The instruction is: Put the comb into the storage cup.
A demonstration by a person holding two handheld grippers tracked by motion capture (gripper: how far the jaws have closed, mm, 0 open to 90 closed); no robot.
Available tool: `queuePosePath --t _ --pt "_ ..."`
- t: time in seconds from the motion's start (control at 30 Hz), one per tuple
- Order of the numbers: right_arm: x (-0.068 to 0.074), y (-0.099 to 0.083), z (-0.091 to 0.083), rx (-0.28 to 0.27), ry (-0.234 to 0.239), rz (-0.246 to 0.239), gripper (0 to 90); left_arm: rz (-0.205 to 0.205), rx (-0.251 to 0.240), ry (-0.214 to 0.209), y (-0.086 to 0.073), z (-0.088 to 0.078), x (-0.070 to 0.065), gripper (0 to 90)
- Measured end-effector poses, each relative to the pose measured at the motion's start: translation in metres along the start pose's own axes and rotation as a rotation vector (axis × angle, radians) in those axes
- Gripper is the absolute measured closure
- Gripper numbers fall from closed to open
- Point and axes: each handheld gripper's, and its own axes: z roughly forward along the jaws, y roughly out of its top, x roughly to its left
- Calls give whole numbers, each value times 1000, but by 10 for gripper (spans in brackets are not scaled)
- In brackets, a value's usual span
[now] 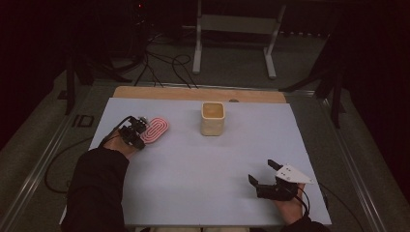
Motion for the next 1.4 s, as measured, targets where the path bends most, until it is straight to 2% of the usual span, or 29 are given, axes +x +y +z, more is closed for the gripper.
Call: queuePosePath --t 0.2,0.43,0.6,0.73,1.03,1.4 --pt "0 0 0 0 1 1 75 -2 -30 -19 1 -3 -1 703" --pt "0 0 0 1 0 1 75 -31 -85 -23 1 -7 -4 703" --pt "0 0 0 0 0 3 75 -45 -171 -50 0 -18 -9 703" --pt "0 0 0 1 0 1 75 -44 -203 -56 -1 -26 -12 703" --pt "0 0 0 3 2 0 75 -45 -273 -40 -8 -45 -16 703" --pt "0 0 1 2 4 1 75 -36 -373 -19 -12 -61 -29 703"
